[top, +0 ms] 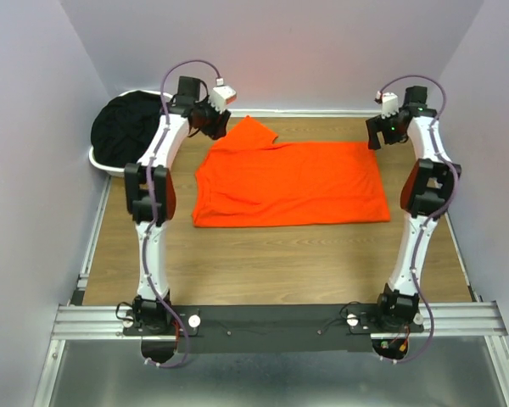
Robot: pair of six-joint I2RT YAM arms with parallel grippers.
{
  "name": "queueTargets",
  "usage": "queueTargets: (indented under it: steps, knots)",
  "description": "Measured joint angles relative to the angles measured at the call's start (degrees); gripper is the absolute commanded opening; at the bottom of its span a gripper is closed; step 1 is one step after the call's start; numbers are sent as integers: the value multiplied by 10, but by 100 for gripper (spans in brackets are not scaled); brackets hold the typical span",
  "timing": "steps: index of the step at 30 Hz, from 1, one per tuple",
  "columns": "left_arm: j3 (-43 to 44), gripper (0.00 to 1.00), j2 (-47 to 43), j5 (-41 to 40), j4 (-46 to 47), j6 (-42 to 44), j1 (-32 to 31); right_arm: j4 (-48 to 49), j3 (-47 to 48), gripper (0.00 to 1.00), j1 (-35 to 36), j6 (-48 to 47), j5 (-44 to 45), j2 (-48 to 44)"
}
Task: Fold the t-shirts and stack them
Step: Fold the tshirt
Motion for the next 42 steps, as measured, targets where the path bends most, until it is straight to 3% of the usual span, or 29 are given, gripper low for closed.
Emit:
queueTargets:
  steps: [4, 7, 11, 16, 23, 30, 42]
  knots:
    - [-179, 56, -188, 16, -98, 123, 3, -74, -106, 91, -6, -83, -5, -156]
    - [-311, 55, -332, 15, -148, 191, 2, -137, -172, 80, -11, -140, -12, -278]
    - [-448, 54, -424, -4, -167, 235, -8, -205, -232, 67, -13, -183, -20, -330]
    - [-539, 53, -410, -61, -151, 235, -46, -230, -330, 59, -6, -190, -19, -292]
    - [-544, 51, -368, -127, -80, 208, -109, -212, -383, 54, 18, -175, 2, -271]
    - [-588, 50, -327, -174, -25, 209, -114, -139, -464, 51, 38, -168, 52, -269]
    - [-710, 50, -398, -203, 43, 235, -139, -49, -583, 51, 43, -200, 97, -347]
